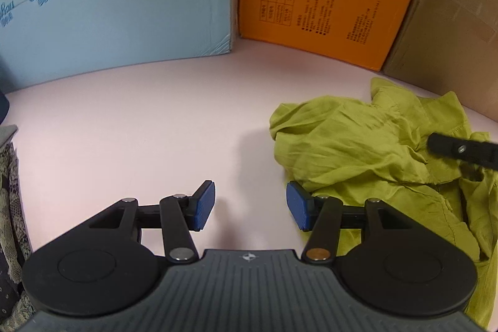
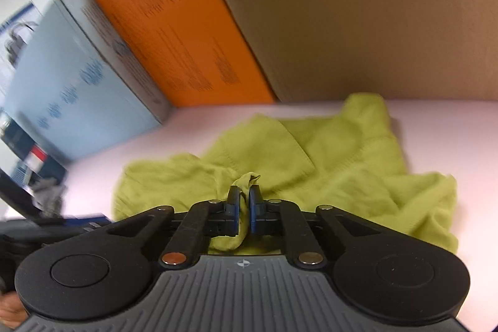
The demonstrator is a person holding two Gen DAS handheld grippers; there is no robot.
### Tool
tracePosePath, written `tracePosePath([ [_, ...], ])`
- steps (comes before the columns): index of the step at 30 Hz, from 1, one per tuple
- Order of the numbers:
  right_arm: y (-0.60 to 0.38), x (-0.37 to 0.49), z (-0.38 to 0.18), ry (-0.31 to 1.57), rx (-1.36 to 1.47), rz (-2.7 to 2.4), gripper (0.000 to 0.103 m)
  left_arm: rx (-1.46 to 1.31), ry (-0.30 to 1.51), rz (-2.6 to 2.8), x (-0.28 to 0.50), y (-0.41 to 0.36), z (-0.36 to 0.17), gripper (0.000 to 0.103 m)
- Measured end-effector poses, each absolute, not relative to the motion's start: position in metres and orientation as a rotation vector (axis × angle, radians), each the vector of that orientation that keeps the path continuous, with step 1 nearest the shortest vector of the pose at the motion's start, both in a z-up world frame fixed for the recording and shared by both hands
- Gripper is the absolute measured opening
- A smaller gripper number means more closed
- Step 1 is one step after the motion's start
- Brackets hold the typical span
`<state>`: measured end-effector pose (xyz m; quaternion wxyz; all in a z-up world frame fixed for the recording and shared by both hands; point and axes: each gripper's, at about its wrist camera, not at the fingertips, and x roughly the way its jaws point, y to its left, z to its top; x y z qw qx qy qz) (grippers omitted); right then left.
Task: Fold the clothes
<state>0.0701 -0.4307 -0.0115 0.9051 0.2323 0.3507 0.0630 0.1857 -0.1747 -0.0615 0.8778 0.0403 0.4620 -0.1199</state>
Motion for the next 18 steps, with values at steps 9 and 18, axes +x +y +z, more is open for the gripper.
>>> tracePosePath([
  [9,-0.429,0.048,0.042,0.601,0.56,0.189,0.006,0.05,0.962,-0.233,0.182,-0.158,-0.06,0.049],
  [18,-0.469,0.039,0.0,0.783,0.59,-0.174,0.006,0.06,0.898,-0.253,0.186,-0.17,-0.041,0.05],
])
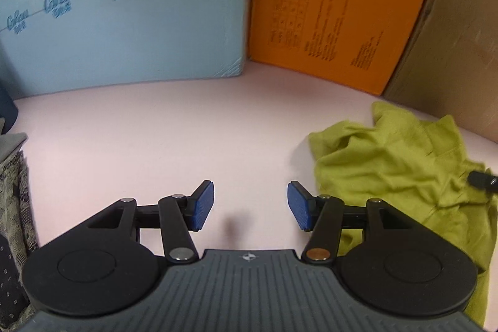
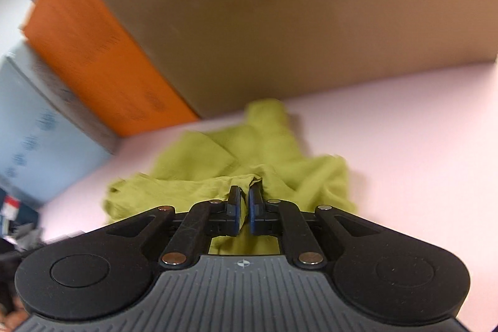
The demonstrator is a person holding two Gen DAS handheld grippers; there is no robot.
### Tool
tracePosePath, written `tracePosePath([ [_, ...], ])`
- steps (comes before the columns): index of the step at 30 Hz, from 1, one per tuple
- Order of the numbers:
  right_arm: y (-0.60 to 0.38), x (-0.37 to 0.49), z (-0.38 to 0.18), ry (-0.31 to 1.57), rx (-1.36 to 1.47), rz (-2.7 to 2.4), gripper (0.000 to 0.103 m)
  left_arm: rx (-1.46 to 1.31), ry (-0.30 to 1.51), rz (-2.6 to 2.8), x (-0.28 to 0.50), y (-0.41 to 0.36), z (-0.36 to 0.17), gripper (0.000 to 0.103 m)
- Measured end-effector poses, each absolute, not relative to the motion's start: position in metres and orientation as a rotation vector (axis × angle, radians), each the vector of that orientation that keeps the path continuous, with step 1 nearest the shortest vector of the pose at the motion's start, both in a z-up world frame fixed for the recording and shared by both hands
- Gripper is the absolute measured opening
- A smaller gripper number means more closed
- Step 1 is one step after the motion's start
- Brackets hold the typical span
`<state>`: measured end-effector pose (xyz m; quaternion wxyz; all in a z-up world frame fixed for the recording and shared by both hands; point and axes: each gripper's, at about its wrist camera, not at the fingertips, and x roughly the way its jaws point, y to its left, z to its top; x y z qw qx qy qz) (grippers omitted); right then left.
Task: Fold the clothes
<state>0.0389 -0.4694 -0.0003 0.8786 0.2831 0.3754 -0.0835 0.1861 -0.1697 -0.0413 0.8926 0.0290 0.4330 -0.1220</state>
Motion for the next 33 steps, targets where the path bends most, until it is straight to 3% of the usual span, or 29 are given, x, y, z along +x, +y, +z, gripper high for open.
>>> tracePosePath([
  [4,-0.471,0.037,0.01,0.715,0.7,-0.091,0.006,0.087,0.859,-0.301,0.184,-0.189,-0.033,0.056],
  [14,-0.453,0.024,0.07,0.57,0.783,0.108,0.006,0.009,0.871,-0.331,0.183,-0.187,-0.031,0.056],
  [18,-0.464,0.018,0.068,0.609,0.681,-0.013,0.006,0.021,0.871,-0.339,0.181,-0.187,-0.031,0.056],
  [22,-0.454,0.016,0.055,0.72,0.61,0.041,0.012,0.041,0.878,-0.356,0.176,-0.189,-0.032,0.056],
  [25,-0.44,0.014,0.044,0.787,0.576,0.053,0.03,0.061,0.876,-0.358,0.172,-0.191,-0.035,0.058],
  [31,-0.424,0.016,0.011,0.874,0.6,-0.008,0.032,0.067,0.926,-0.337,0.173,-0.191,-0.05,0.06],
  [33,-0.421,0.016,0.003,0.889,0.605,-0.029,0.038,0.065,0.941,-0.33,0.174,-0.191,-0.055,0.06],
])
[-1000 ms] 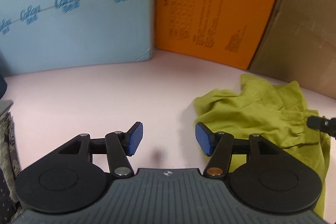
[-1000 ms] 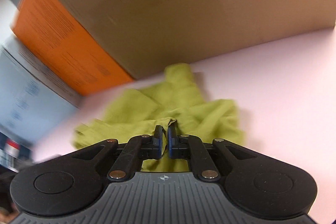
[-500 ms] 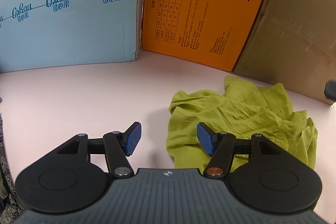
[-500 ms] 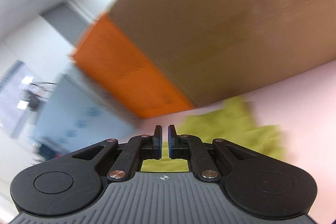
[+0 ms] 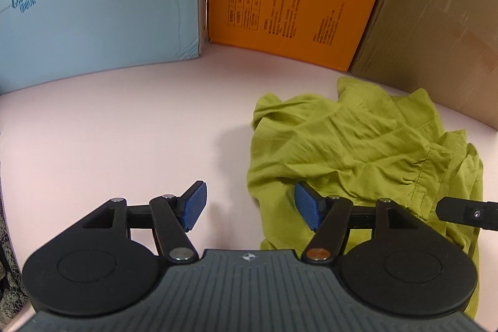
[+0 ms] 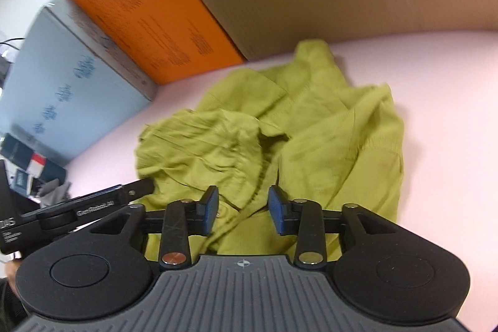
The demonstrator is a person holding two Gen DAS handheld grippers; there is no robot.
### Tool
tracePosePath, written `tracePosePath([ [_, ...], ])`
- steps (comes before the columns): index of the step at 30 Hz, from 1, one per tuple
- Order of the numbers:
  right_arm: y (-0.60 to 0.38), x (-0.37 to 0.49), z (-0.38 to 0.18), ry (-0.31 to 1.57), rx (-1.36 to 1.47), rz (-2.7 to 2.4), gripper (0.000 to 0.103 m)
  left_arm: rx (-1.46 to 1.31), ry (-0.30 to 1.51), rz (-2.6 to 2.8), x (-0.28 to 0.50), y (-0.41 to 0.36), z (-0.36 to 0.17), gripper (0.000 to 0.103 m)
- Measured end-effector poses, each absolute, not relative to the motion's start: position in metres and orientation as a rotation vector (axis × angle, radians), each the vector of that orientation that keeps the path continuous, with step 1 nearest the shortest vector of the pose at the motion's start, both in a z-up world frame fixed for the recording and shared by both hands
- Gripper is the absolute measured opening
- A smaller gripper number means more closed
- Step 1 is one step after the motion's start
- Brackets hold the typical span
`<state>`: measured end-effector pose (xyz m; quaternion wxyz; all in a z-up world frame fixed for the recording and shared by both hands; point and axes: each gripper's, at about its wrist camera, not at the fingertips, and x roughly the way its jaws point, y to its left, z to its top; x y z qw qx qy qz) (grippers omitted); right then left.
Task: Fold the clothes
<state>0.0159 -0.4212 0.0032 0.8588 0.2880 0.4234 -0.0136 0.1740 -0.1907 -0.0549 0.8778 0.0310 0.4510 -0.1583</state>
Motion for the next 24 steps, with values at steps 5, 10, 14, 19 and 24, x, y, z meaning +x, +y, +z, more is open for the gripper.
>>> tracePosePath([
  [5,-0.422,0.019,-0.016,0.856,0.656,-0.04,0.041,0.051,0.96,-0.327,0.176,-0.19,-0.061,0.06],
  [10,-0.42,0.026,-0.027,0.821,0.677,-0.008,0.007,0.074,0.948,-0.345,0.172,-0.192,-0.058,0.06],
  [14,-0.418,0.024,0.003,0.735,0.674,0.067,0.007,0.052,0.87,-0.372,0.163,-0.177,-0.038,0.06],
  [19,-0.413,0.029,0.033,0.671,0.681,0.146,0.007,-0.018,0.839,-0.352,0.158,-0.156,-0.022,0.061],
  [24,-0.408,0.041,0.042,0.657,0.675,0.17,0.007,0.005,0.832,-0.39,0.148,-0.155,-0.02,0.061],
])
